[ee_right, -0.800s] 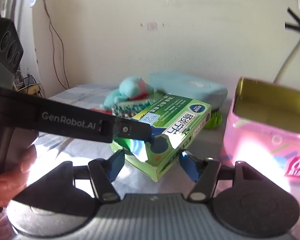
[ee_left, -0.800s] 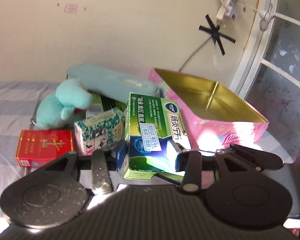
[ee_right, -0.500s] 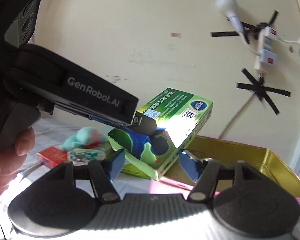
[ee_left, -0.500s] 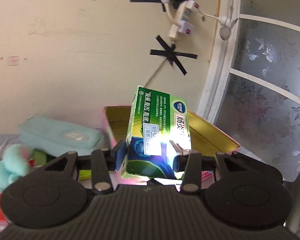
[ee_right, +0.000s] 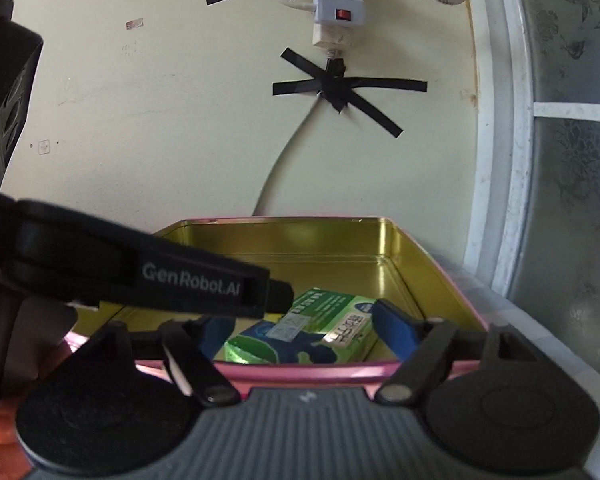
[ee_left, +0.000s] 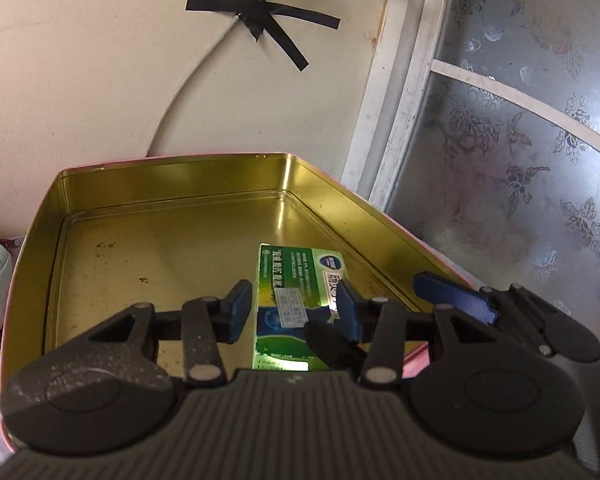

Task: Organize objects
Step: 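Lower the green medicine box into the pink tin and open the left gripper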

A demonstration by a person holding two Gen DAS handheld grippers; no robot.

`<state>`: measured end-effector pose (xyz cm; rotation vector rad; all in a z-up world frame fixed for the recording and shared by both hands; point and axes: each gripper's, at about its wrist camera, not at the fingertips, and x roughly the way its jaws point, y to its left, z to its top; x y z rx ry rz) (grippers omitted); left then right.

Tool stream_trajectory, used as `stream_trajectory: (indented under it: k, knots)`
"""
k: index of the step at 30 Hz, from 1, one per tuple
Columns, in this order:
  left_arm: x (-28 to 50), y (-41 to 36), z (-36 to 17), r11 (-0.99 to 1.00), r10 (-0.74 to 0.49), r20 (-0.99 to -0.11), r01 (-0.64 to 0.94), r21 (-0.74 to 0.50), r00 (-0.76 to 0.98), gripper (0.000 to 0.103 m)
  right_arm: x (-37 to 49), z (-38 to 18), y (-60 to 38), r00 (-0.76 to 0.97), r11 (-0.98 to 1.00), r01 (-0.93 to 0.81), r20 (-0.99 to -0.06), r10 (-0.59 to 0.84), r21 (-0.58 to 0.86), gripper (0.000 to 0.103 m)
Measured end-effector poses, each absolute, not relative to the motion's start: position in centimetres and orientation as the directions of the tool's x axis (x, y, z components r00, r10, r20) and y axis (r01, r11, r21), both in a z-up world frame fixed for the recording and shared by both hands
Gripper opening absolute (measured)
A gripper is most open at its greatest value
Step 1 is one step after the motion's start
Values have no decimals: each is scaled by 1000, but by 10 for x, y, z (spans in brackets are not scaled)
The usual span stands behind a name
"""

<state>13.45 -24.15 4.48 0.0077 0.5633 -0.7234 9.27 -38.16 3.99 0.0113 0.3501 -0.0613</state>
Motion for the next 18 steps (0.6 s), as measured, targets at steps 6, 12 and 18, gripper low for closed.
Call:
stream_trajectory:
  k: [6,12,18]
  knots:
    - [99,-191,70,785,-599,-408,606,-130,689,53,79,42,-371,965,1000,4,-262,-5,-2,74]
    - [53,-80,57,846,-516,-411,521,-111,752,56,54,53,-338,954,974,-215,-197,226,75,54]
    - [36,26,17,972,-214,-494,231,-27,843,55,57,48,-254,820,887,-456,-352,452,77,50]
